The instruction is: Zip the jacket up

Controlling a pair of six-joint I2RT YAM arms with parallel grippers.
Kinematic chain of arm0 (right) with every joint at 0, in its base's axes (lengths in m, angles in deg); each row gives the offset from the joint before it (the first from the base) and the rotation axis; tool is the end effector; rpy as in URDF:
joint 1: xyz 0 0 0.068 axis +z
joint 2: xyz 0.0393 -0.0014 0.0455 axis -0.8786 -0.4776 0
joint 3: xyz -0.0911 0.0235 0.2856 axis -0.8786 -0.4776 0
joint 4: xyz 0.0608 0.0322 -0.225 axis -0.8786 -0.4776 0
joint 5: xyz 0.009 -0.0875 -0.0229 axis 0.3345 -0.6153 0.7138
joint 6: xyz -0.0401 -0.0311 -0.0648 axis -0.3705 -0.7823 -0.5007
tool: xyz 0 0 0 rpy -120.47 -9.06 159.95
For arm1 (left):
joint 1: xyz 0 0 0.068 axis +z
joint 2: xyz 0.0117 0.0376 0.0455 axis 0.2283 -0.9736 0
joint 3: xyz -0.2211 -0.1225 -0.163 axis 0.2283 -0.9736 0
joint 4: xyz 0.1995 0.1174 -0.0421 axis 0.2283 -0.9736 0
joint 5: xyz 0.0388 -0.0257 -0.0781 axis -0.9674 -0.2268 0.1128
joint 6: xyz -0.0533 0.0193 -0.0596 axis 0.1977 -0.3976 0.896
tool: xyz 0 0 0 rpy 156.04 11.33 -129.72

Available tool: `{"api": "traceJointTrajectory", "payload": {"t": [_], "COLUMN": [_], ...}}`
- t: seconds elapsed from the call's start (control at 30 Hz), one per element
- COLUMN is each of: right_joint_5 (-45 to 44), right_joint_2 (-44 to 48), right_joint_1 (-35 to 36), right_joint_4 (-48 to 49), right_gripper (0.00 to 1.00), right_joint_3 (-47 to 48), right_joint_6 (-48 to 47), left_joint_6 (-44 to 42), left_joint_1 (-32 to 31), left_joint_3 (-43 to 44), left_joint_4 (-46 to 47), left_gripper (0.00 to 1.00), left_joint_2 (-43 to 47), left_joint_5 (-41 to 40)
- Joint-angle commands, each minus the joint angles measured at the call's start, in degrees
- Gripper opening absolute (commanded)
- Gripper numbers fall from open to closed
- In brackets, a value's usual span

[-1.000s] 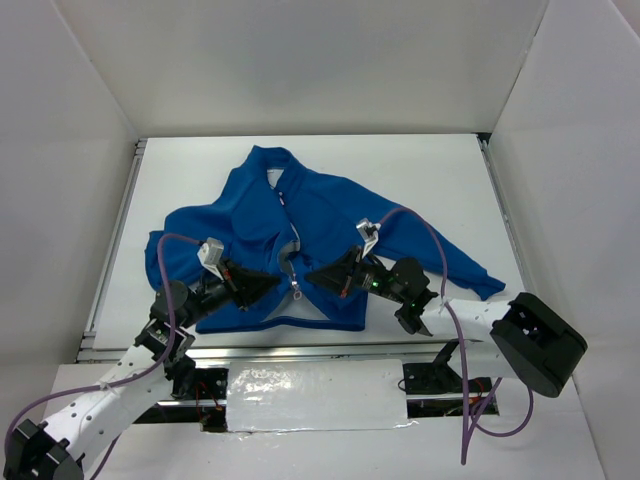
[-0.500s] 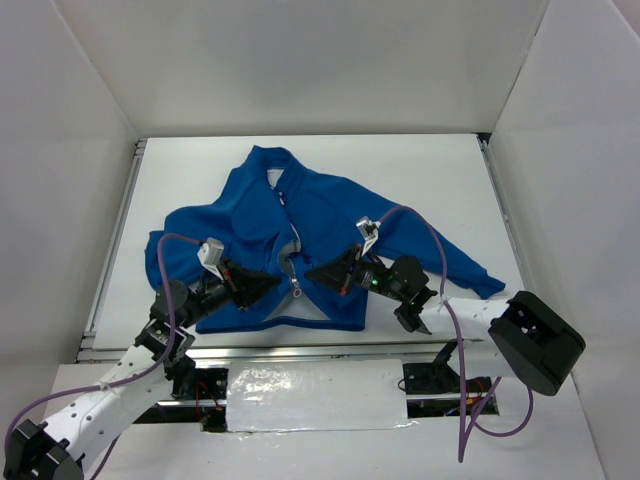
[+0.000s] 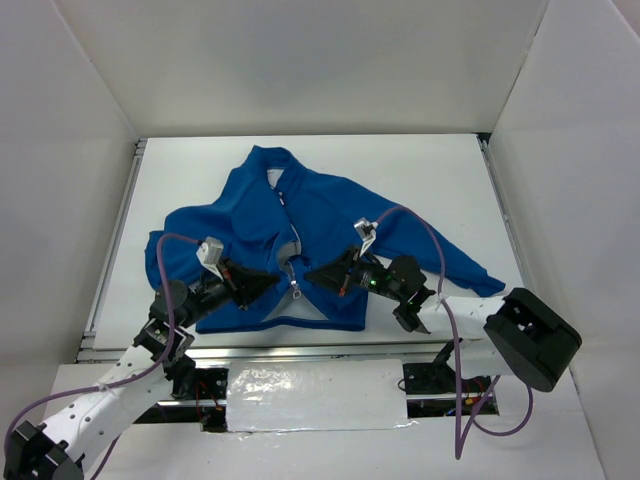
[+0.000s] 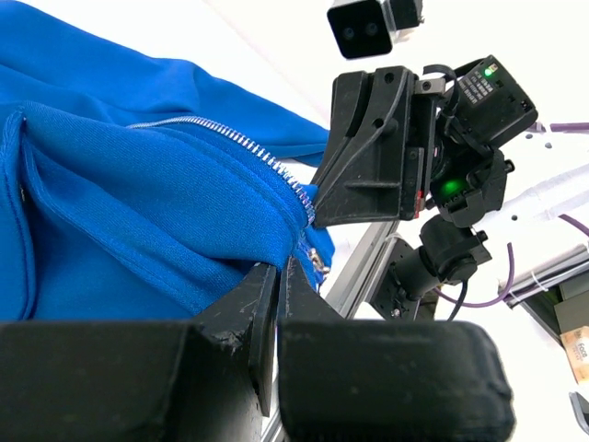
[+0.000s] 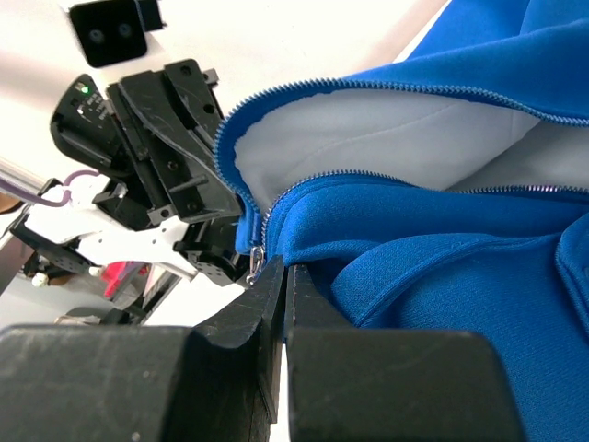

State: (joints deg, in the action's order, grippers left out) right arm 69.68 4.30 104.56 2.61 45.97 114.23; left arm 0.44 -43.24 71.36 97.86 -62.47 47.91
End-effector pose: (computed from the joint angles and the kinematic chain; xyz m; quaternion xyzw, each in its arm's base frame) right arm 0.1583 0.1900 0.2705 -0.1374 0.6441 0.6283 0.4141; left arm 0.0954 -0.0865 0.2715 0.0854 0.6405 -0.5404 0.5390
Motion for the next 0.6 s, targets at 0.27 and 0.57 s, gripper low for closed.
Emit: {"api": "traceJointTrajectory", "payload": {"t": [0.27, 0.57], "right_joint_5": [1.31, 0.78], "right_joint_2": [-0.62, 0.26], "right_joint_1": [-0.38, -0.38], "right_joint_4": [4.94, 4.67], "right_gripper": [0.00, 0.00], "right_joint_3": [1.31, 1.23], "right_joint_6": [0.57, 0.14], "left_joint_6": [-1.86, -1.15], "left_joint_1": [0.07, 0.07], "left_joint_3": [2.45, 1.74], "left_joint_4": [4.35, 5.50], "left_gripper": [0.00, 0.00], "left_joint_2": [-0.54, -0.45], "left_joint_5": [0.28, 0.72]}}
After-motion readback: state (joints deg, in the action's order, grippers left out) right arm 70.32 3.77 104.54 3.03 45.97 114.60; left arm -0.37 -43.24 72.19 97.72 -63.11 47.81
